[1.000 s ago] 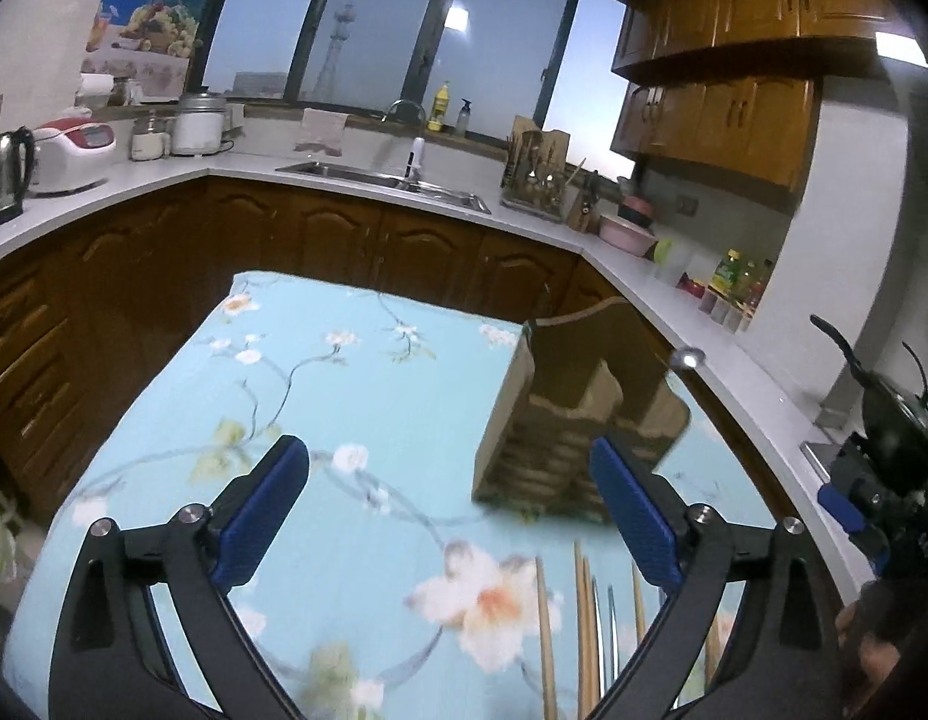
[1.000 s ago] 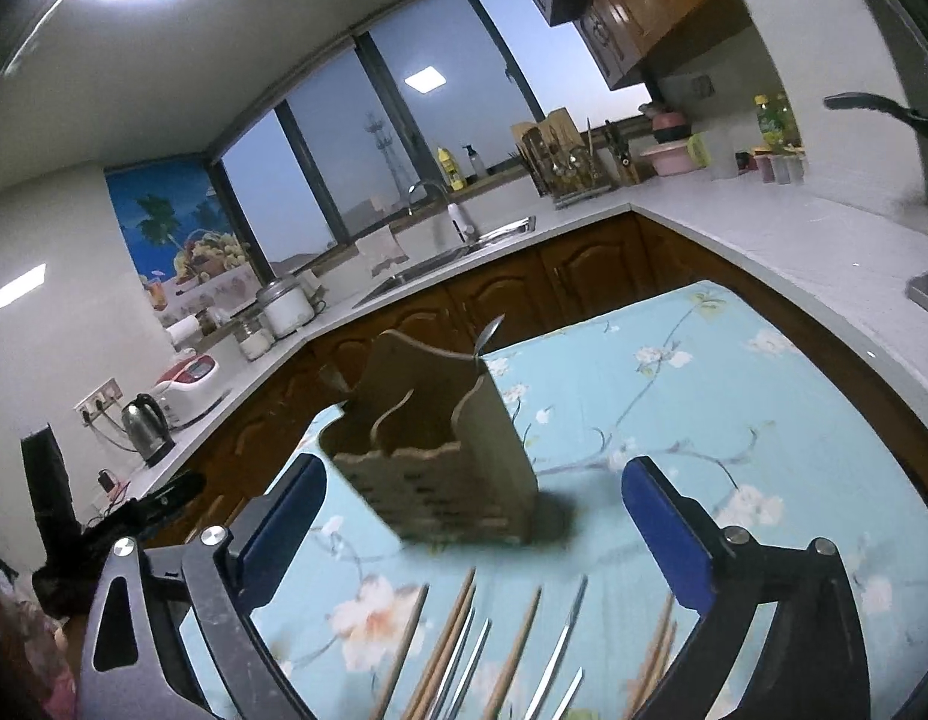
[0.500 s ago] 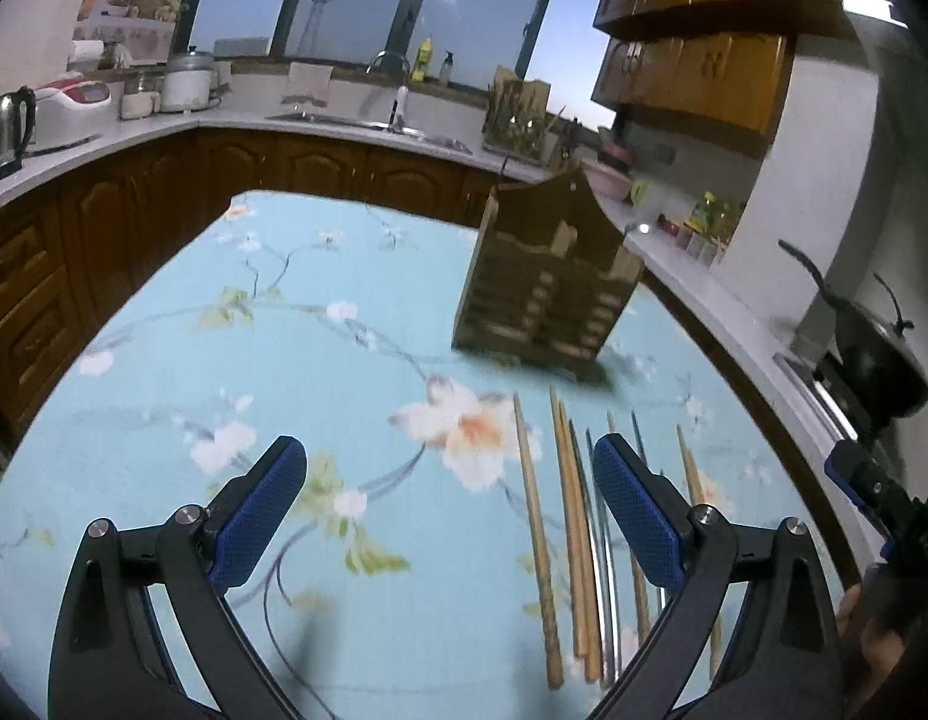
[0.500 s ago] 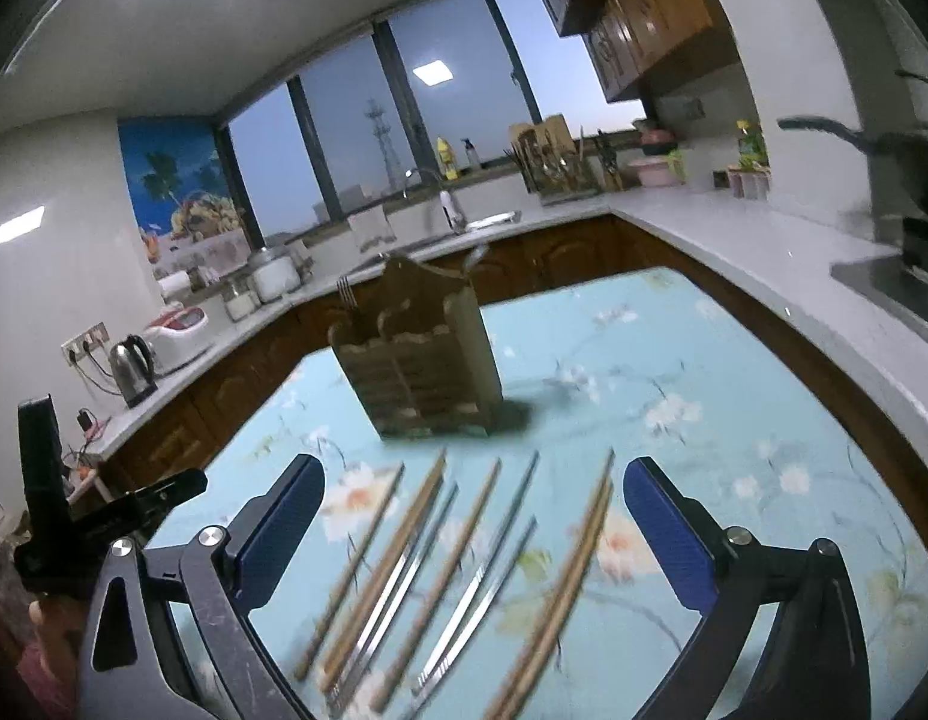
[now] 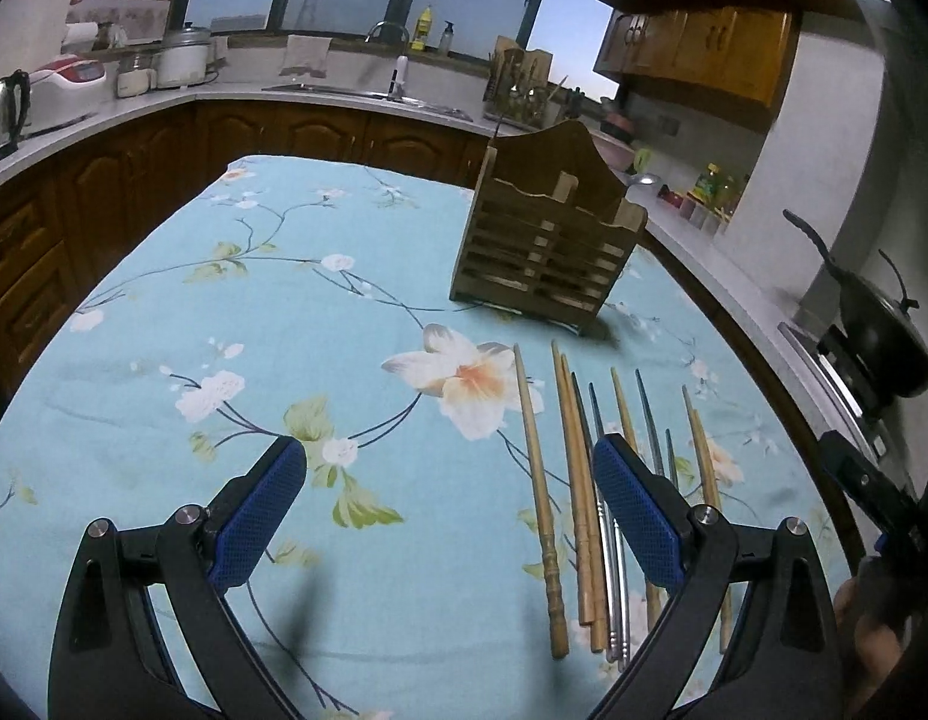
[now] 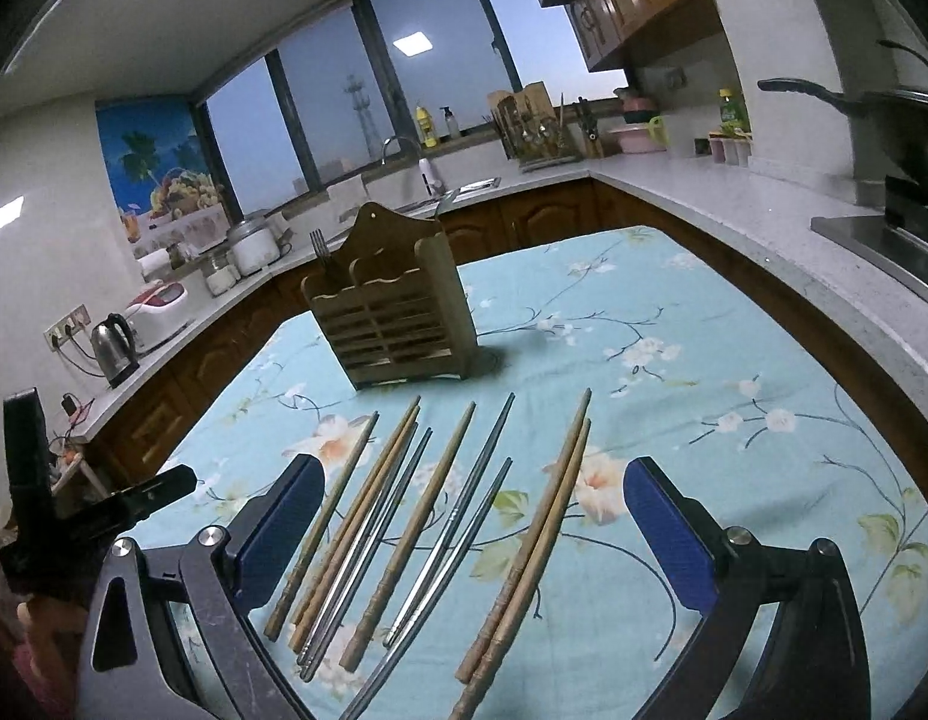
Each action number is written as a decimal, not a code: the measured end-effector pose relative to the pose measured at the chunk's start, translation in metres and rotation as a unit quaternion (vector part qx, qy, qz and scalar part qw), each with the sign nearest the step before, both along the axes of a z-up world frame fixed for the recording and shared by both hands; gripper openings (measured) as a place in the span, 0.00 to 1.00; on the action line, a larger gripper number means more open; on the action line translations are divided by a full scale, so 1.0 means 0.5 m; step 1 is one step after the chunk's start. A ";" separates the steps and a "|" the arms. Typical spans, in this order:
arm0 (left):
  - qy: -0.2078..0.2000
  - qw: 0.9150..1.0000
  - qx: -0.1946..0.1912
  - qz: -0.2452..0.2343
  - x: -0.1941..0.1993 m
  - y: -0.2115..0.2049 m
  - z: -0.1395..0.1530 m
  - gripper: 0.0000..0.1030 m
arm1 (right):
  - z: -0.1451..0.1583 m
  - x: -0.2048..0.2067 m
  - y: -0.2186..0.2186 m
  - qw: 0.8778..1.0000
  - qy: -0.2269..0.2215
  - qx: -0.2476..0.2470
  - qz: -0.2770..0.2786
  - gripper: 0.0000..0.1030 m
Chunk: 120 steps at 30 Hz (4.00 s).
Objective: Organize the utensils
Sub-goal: 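Move both tools back over the remaining utensils, then grasp a wooden chopstick with the left tool while the right tool grasps a steel chopstick, then lift the wooden chopstick with the left tool while the right tool carries the steel chopstick to the holder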
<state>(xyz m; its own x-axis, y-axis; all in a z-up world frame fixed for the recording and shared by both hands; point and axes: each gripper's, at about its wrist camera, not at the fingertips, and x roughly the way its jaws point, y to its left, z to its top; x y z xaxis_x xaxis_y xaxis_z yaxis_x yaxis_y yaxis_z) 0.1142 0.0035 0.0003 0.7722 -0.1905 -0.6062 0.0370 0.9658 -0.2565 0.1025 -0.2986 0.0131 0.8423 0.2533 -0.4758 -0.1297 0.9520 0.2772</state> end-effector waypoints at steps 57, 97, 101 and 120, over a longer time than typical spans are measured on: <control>0.123 0.980 0.076 -0.134 0.301 -0.160 -0.079 0.05 | -0.119 0.343 0.062 0.979 0.201 -0.029 0.013 0.05; -0.063 0.992 -0.018 -0.105 0.121 -0.010 0.250 0.05 | 0.244 0.157 0.054 0.997 -0.033 0.033 0.054 0.04; -0.085 0.992 -0.021 -0.096 0.138 -0.002 0.280 0.05 | 0.259 0.176 0.053 0.997 -0.045 0.035 0.051 0.04; -0.194 0.980 -0.041 -0.024 0.360 0.015 0.431 0.05 | 0.378 0.365 0.059 0.987 -0.154 0.040 -0.002 0.04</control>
